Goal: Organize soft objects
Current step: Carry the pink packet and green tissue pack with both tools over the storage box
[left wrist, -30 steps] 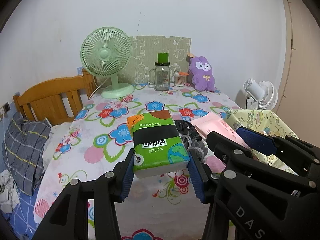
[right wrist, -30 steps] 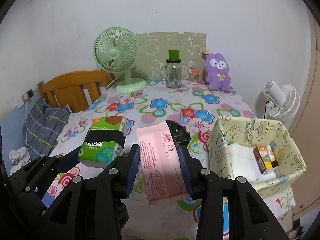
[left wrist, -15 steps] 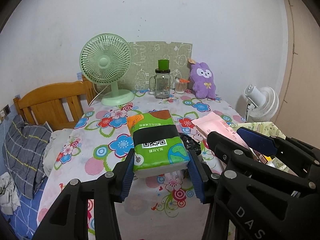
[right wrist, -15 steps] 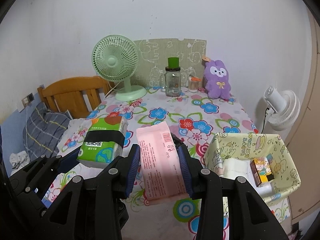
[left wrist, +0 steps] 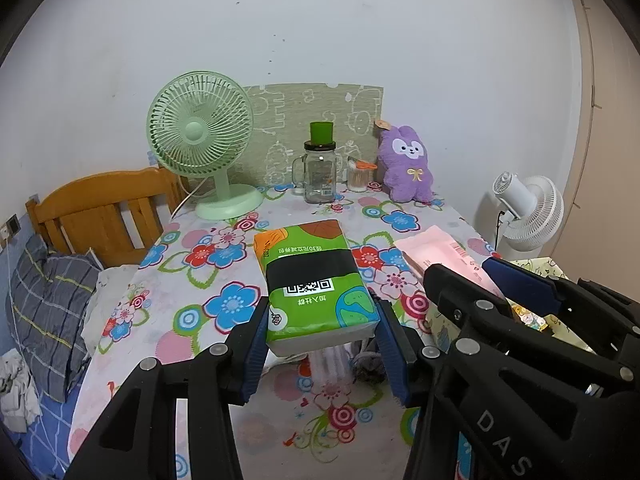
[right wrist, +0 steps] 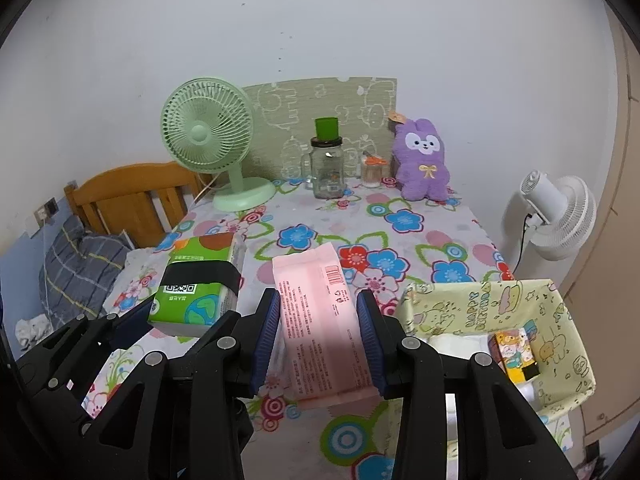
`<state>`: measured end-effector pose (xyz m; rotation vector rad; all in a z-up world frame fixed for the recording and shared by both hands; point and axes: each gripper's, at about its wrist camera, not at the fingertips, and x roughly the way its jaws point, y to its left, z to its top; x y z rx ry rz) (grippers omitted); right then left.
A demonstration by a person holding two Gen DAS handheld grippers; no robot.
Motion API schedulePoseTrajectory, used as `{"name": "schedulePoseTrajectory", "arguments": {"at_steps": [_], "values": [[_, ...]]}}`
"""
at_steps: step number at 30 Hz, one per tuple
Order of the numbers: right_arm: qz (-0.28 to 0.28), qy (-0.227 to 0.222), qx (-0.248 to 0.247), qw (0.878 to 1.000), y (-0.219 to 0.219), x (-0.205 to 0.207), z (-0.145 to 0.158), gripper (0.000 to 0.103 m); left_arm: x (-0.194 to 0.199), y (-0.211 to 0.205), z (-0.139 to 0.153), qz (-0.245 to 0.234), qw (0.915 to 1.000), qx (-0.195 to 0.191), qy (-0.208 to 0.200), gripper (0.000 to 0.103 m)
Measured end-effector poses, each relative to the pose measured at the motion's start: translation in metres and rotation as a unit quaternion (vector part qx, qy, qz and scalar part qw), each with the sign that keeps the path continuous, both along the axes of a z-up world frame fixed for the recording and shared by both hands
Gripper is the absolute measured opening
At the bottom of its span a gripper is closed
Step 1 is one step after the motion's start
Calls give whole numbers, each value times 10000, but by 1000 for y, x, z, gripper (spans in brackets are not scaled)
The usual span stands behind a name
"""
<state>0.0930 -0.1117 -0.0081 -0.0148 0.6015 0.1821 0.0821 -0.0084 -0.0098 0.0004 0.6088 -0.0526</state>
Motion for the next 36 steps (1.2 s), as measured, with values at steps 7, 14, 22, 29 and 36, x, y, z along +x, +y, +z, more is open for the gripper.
{"name": "schedulePoseTrajectory", "arguments": {"at_steps": [7,14,22,29,36], "values": [[-117,-2,5,9999,-17,7,2,43,10,-16,1,-121,9999,-2,6,52],[-253,-14,25,9997,-37,12,3,43,17,-36,2,-283,9996,-1,-2,52],[-416,-45,-16,9991,-61,14,4,43,23,-59,1,-446,9990,-35,-15,52],[-580,-36,6,9983,-82,15,1,43,26,-80,-1,-651,9979,-42,-9,52],[-730,-2,-16,9973,-101,15,-4,43,25,-100,-5,-823,9966,-89,33,52]]}}
